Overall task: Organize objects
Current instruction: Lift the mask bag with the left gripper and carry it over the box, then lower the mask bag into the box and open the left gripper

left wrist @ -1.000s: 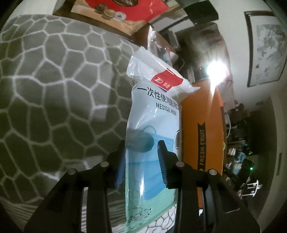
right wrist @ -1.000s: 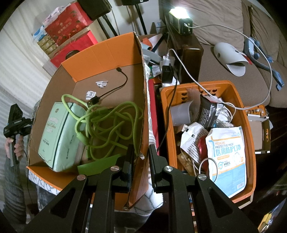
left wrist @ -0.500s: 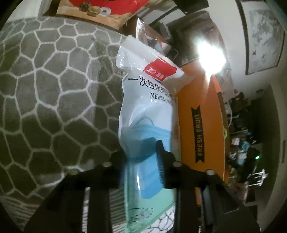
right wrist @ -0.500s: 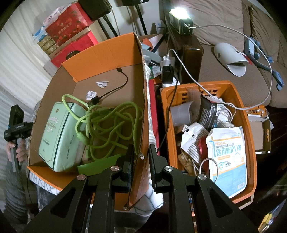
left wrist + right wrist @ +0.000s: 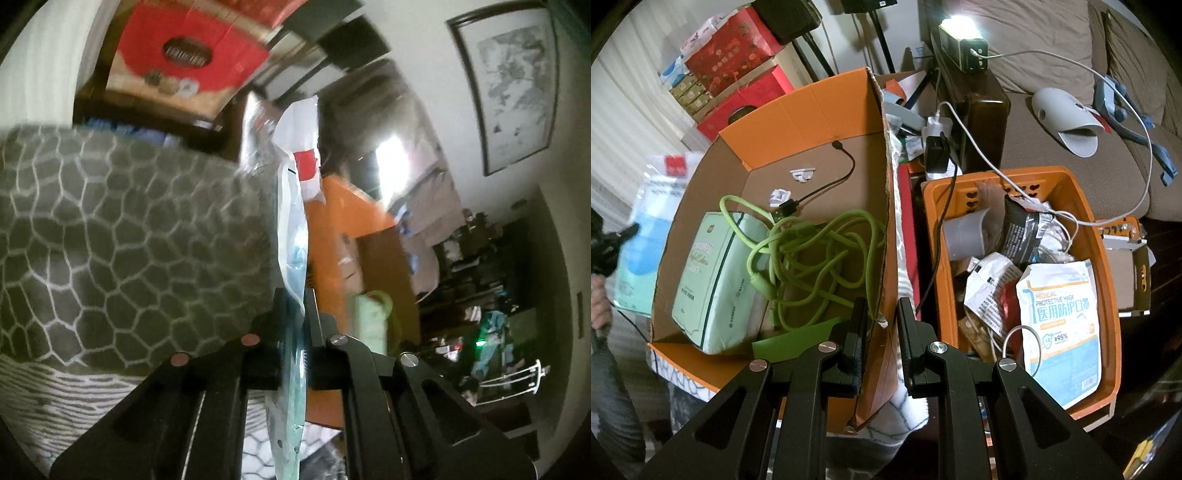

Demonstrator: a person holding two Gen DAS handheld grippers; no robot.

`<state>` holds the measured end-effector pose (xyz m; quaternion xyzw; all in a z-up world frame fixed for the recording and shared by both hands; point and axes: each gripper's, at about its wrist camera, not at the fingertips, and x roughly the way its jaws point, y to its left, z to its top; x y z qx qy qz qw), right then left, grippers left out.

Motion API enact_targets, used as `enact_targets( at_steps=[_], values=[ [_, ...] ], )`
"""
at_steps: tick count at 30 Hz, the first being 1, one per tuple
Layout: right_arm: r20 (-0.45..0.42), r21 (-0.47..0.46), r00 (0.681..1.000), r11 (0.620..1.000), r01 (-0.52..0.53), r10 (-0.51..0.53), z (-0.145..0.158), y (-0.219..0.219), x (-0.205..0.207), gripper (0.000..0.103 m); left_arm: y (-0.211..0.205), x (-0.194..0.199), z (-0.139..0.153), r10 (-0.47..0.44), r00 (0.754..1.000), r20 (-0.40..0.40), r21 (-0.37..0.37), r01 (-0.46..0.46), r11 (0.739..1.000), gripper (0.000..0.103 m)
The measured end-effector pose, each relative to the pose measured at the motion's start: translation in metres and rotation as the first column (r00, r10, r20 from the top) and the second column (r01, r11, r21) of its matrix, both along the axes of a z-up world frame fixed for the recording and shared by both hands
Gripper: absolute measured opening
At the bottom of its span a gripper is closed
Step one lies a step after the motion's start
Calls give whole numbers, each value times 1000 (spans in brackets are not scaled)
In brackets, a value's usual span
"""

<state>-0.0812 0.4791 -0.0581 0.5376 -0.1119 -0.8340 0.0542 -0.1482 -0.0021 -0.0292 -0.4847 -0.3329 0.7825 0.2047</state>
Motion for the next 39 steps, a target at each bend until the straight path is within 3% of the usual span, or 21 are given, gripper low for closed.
enact_targets(
  at_steps=[8, 13, 21, 29, 39],
  values=[
    [-1, 0, 1000, 1000, 0, 0, 1, 0, 0, 15, 19, 1, 70, -24, 994, -111, 17, 26, 1000, 6],
    [-1, -4, 1000, 1000, 1, -1, 1, 0, 0, 15, 46, -8, 81, -43, 993, -109, 44, 48, 998, 6],
    [-1, -3, 1000, 1000, 0, 0, 1, 0, 0, 15, 100, -26, 62, -80, 995, -53, 126, 86, 988, 5],
    [-1, -3, 1000, 1000, 0, 0, 1, 0, 0, 15, 146, -35, 45, -56, 998, -24, 214, 60, 975, 5],
    [-2, -4, 1000, 1000, -1, 1, 1, 0, 0, 15, 186, -43, -13, 22, 998, 61, 224, -36, 974, 5]
  ],
)
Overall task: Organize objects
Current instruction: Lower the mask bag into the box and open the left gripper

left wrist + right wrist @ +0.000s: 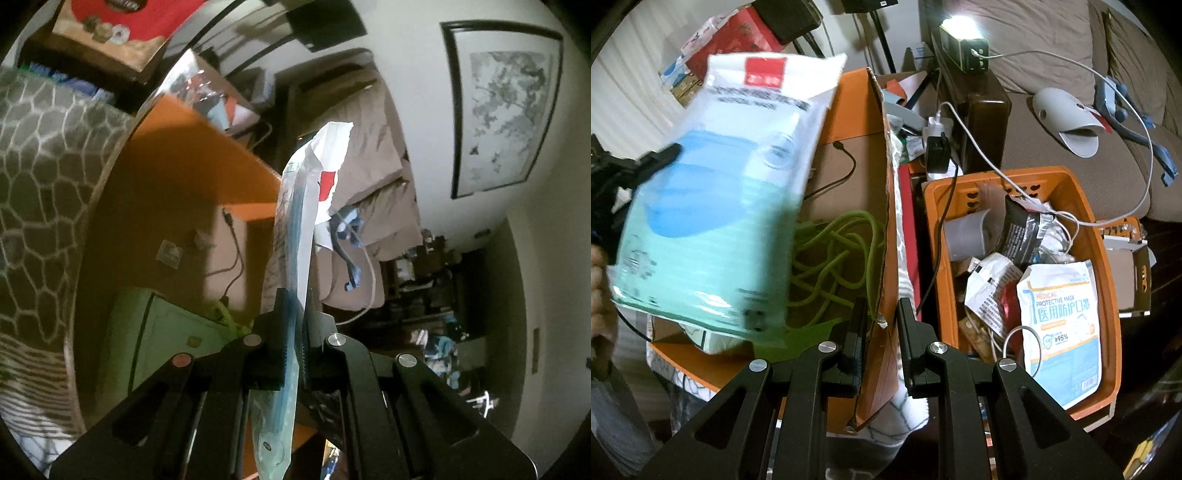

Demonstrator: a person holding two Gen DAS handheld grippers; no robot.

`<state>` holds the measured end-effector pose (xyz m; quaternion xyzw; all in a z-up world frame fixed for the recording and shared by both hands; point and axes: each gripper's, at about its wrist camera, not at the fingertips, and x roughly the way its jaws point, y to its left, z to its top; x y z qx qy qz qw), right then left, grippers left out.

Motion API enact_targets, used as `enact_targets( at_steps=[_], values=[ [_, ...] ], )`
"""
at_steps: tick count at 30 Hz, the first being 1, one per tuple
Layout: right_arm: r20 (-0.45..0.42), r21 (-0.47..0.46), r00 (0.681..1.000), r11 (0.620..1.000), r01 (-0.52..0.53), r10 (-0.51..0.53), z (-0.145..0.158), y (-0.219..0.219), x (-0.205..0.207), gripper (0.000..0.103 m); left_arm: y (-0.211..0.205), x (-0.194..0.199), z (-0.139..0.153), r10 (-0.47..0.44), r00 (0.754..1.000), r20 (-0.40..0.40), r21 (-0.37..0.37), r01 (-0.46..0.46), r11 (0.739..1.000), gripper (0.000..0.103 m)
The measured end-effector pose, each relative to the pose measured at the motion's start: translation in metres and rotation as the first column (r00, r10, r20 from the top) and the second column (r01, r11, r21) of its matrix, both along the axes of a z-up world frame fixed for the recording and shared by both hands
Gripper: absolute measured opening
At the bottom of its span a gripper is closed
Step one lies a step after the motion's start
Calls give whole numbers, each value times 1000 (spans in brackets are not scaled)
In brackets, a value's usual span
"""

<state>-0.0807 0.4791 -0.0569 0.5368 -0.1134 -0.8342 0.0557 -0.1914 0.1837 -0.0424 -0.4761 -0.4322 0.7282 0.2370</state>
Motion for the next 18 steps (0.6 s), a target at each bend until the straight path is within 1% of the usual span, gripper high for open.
enact_targets(
  at_steps=[4, 8, 14, 18],
  values=[
    [0, -2, 1000, 1000, 0, 0, 1, -1, -1, 15, 8, 5, -15, 31, 999, 11, -51, -30, 998, 5],
    [0, -3, 1000, 1000, 1, -1, 1, -1, -1, 15, 15, 13, -21, 53, 999, 2, -99, -53, 994, 5],
    [1, -2, 1000, 1000, 0, 0, 0, 0, -1, 15, 43, 20, -36, -3, 999, 32, -197, 10, 980, 6],
    [1, -2, 1000, 1000, 0, 0, 1, 0, -1, 15, 59, 23, -34, -56, 998, 20, -274, 60, 960, 6]
  ],
)
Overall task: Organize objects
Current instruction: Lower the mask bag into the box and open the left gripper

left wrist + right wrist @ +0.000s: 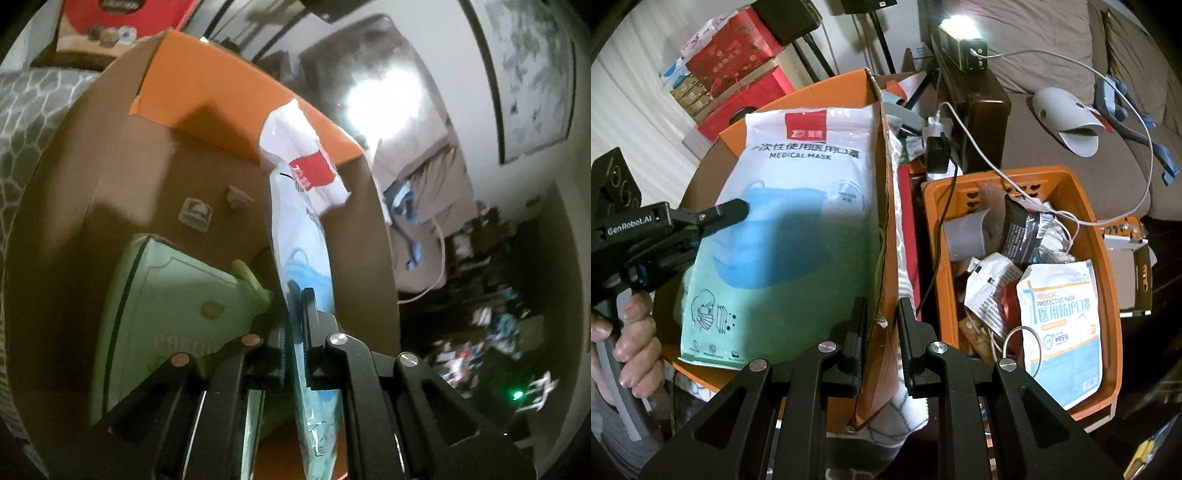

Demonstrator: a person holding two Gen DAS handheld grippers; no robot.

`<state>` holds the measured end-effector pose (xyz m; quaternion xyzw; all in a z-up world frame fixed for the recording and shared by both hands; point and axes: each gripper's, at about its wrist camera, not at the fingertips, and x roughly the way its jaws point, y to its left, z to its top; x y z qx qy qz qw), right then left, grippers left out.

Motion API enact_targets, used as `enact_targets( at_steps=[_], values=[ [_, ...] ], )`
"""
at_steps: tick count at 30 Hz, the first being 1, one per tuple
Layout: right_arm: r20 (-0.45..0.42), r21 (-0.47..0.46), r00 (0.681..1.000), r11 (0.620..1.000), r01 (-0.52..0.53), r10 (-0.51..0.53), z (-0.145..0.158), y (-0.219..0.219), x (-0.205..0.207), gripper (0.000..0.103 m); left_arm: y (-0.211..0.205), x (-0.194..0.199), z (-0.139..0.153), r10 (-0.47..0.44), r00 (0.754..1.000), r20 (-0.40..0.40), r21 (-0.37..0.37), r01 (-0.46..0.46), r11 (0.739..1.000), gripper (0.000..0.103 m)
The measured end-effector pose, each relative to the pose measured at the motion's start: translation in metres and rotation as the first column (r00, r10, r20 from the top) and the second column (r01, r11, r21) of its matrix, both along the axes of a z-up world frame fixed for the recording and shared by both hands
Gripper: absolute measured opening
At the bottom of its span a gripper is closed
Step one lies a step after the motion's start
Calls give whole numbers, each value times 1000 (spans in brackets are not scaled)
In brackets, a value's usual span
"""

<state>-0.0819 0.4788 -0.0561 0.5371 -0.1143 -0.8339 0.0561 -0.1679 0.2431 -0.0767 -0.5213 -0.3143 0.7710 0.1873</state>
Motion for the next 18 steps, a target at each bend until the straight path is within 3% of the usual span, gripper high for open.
enact_targets(
  at_steps=[4, 6, 8, 10, 12, 18],
  values=[
    [-1, -5, 1000, 1000, 2, -2, 1, 1, 0, 16, 3, 4, 8, -46, 999, -11, -39, 46, 998, 13],
    [-5, -5, 1000, 1000, 5, -5, 2, 1, 0, 17, 1, 9, 14, -66, 998, -16, -39, 66, 997, 24],
    [-12, 0, 1000, 1000, 9, -9, 4, 1, 2, 18, 0, 15, 23, -84, 996, -31, -61, 82, 995, 29],
    [-26, 4, 1000, 1000, 13, -13, 8, 1, 3, 18, 3, 19, 36, -113, 992, -52, -94, 108, 990, 41],
    [-37, 4, 999, 1000, 21, -21, 12, 2, 5, 18, 0, 28, 48, -104, 992, -76, -127, 94, 987, 65],
    [-97, 25, 995, 999, 38, -35, 31, -1, 16, 26, -12, 49, 76, -145, 981, -132, -212, 115, 970, 83]
  ],
)
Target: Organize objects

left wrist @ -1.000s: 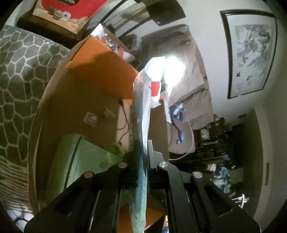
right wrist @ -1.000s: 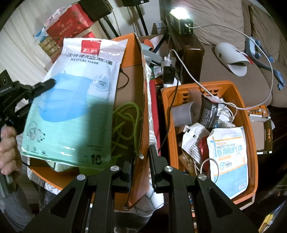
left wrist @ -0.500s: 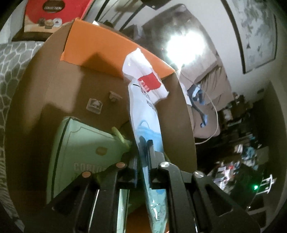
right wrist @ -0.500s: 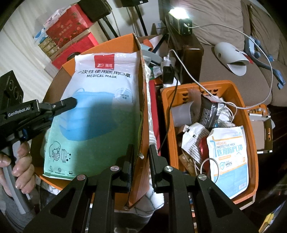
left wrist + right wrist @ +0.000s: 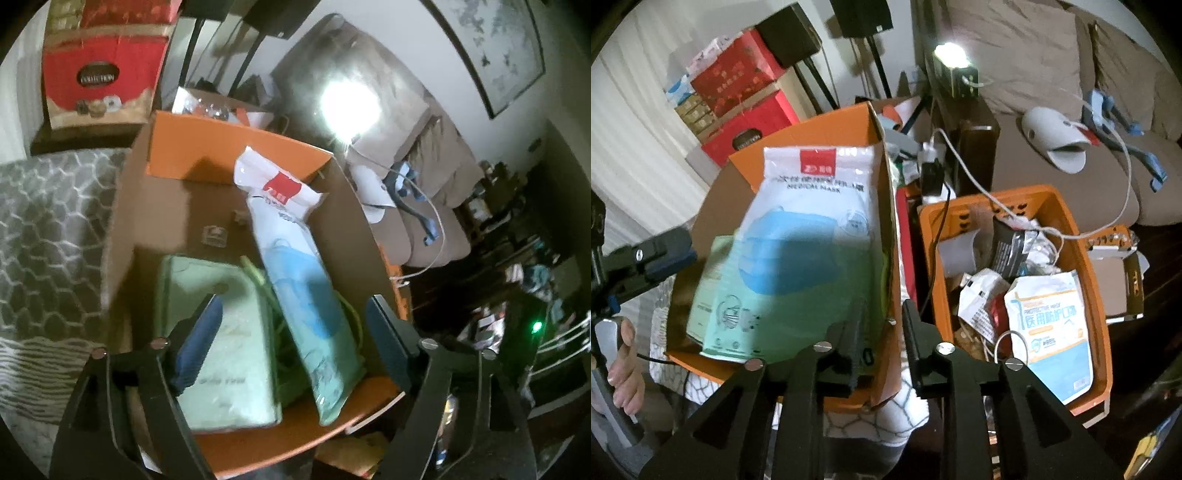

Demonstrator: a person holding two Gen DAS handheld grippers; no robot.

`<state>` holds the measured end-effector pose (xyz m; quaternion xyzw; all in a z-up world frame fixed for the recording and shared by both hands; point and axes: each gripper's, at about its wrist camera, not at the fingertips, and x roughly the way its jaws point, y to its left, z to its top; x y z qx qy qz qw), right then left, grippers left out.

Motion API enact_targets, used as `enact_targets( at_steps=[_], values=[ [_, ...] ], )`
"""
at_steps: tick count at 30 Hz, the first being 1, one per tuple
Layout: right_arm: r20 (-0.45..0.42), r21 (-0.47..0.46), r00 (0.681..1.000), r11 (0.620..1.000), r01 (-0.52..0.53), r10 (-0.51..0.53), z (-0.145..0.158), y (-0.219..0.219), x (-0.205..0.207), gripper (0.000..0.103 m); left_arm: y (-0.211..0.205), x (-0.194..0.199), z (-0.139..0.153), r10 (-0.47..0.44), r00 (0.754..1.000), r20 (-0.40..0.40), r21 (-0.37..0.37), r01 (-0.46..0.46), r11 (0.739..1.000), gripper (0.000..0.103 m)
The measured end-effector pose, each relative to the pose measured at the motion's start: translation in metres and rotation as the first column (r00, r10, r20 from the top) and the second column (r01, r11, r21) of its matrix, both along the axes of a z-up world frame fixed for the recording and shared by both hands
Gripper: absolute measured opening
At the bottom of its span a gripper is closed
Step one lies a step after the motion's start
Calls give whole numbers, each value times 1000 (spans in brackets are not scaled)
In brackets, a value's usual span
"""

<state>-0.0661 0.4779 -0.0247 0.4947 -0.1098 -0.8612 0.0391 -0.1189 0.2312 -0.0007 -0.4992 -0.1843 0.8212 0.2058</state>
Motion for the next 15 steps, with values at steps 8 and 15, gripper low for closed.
enact_targets(
  at_steps=[8, 15],
  values=[
    [-86, 39, 996, 999, -35, 39, 27, -29, 18, 34, -32, 21, 18, 24, 997, -68, -146, -34, 989, 87],
    [-147, 50, 985, 995, -88, 95, 43, -65, 24, 46, -55, 38, 28, 58, 990, -128, -213, -84, 973, 87]
  ],
)
